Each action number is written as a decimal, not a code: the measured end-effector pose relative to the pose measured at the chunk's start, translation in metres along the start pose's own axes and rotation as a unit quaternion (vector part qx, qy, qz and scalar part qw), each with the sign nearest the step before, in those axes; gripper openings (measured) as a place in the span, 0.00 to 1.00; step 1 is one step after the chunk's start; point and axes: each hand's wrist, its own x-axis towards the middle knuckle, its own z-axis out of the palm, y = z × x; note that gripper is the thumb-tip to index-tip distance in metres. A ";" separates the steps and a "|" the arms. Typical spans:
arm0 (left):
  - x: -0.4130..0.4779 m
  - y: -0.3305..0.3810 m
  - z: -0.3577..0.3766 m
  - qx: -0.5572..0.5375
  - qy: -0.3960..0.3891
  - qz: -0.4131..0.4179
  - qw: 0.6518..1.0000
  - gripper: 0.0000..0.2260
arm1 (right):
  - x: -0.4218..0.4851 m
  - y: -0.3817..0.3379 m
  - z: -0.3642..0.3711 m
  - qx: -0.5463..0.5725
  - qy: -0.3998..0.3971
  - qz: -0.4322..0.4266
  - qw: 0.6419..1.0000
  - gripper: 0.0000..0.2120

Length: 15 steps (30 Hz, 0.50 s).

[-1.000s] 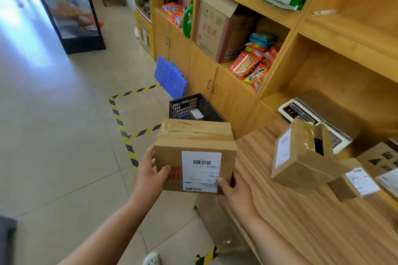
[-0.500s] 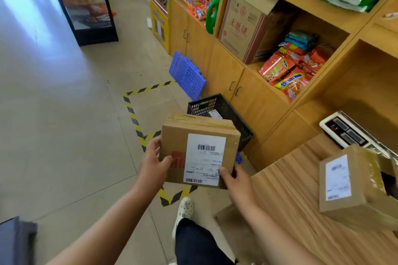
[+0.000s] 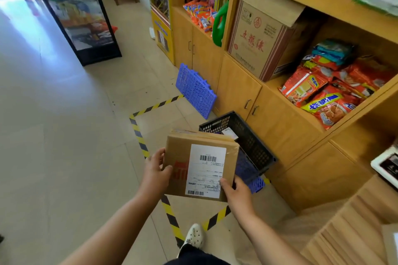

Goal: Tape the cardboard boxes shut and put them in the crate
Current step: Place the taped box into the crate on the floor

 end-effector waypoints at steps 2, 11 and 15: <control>0.032 0.011 0.003 0.018 -0.005 -0.008 1.000 0.19 | 0.025 -0.015 0.004 -0.005 0.000 0.007 1.000 0.06; 0.146 0.033 0.035 0.083 -0.056 -0.020 0.995 0.23 | 0.109 -0.042 0.007 -0.011 0.031 0.063 0.997 0.04; 0.197 0.041 0.061 0.191 -0.094 0.031 0.976 0.26 | 0.146 -0.044 0.006 -0.037 0.078 0.098 0.991 0.07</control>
